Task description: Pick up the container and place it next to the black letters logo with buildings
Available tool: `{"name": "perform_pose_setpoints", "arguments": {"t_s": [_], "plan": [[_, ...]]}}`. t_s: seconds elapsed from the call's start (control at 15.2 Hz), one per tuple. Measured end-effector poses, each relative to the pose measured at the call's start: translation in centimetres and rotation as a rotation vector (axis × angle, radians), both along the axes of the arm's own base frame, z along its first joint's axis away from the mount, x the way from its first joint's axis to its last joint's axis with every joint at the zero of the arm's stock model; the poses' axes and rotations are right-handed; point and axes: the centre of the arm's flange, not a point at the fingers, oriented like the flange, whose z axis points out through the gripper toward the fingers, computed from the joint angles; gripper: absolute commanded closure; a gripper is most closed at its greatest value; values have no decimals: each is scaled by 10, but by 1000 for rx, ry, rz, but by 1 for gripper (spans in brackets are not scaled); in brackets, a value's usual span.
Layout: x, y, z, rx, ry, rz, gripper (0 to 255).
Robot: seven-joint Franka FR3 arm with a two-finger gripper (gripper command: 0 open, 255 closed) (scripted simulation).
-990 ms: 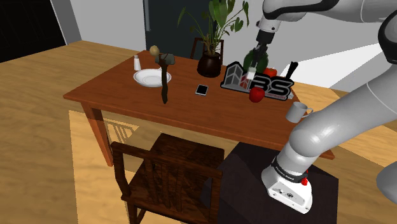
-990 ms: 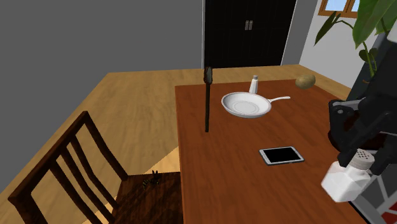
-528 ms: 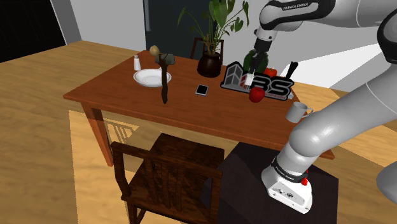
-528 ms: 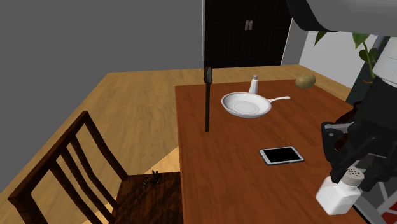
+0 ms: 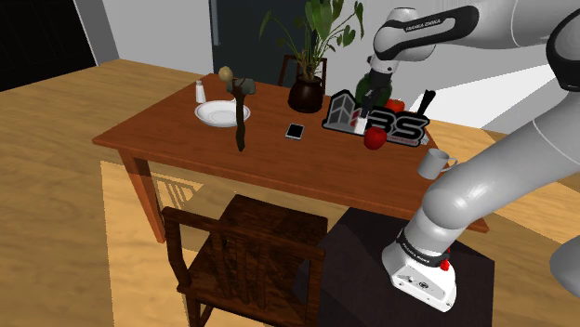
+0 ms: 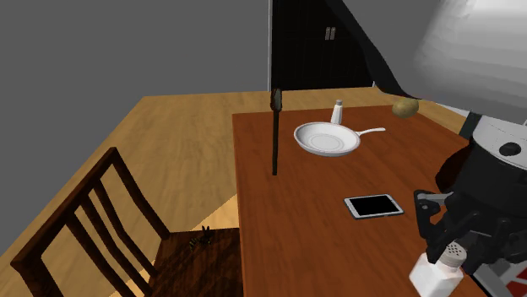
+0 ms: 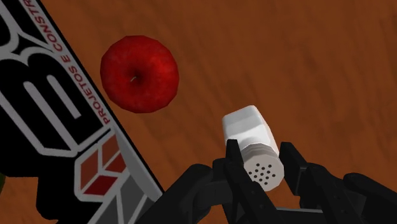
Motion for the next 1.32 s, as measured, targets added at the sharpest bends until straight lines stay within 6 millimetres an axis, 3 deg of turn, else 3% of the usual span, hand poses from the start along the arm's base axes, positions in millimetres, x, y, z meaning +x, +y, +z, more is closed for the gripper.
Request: {"name": "perform_pose_setpoints", "arguments": {"t_s": [1.32], "plan": [[0,1,-97,0,0,0,255]]}}
